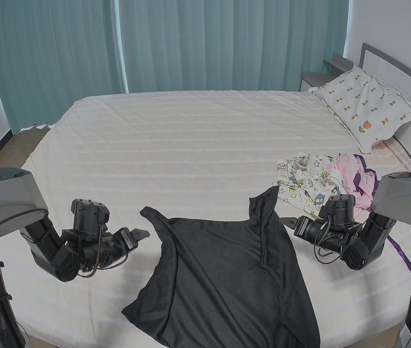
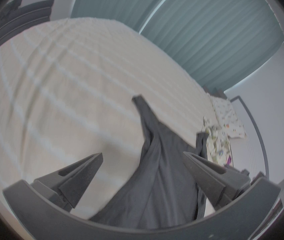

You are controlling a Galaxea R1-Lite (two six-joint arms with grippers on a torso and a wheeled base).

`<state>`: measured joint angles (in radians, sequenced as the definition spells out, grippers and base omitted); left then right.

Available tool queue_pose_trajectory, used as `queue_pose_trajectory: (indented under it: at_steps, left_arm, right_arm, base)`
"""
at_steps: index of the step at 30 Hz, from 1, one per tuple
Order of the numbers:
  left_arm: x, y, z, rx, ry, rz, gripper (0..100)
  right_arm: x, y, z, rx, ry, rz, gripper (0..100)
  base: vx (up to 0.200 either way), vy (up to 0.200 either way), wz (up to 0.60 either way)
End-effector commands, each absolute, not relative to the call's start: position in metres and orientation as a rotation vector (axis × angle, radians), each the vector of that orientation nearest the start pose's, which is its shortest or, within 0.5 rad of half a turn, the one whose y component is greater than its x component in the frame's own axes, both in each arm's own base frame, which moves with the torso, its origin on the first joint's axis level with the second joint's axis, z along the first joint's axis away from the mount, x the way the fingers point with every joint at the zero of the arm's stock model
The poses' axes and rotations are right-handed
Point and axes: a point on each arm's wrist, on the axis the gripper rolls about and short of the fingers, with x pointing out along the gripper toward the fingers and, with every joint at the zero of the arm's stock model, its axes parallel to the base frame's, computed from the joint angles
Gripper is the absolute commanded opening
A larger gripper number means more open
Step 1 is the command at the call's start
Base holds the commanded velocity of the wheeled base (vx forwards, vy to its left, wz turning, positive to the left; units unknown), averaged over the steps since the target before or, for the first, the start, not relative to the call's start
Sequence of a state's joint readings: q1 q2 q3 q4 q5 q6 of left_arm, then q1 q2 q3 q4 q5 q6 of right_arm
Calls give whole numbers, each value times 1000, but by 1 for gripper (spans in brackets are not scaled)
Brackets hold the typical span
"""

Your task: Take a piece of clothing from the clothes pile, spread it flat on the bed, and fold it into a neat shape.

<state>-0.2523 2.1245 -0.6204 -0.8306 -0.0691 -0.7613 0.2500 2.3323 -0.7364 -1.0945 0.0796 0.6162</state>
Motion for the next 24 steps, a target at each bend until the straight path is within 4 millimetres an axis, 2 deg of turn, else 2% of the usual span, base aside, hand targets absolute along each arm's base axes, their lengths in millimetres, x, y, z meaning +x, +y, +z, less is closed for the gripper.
queue_pose_trajectory:
  at_steps: [1, 6, 13, 24]
  left_arm:
    - [264, -94, 11, -609, 913, -97, 100]
    - [246, -100, -7, -547, 1004, -83, 100]
    - [235, -101, -32, -413, 1069, -19, 100]
    - [224, -107, -44, -300, 1083, 21, 100]
  right_arm:
    - [331, 103, -19, 491, 657, 154, 100]
    - [323, 106, -23, 462, 662, 173, 100]
    - [320, 105, -23, 459, 659, 173, 100]
    - [319, 105, -23, 460, 662, 177, 100]
  base:
    - [0, 0, 0]
    - [0, 0, 0]
    - [0, 0, 0]
    - [0, 0, 0]
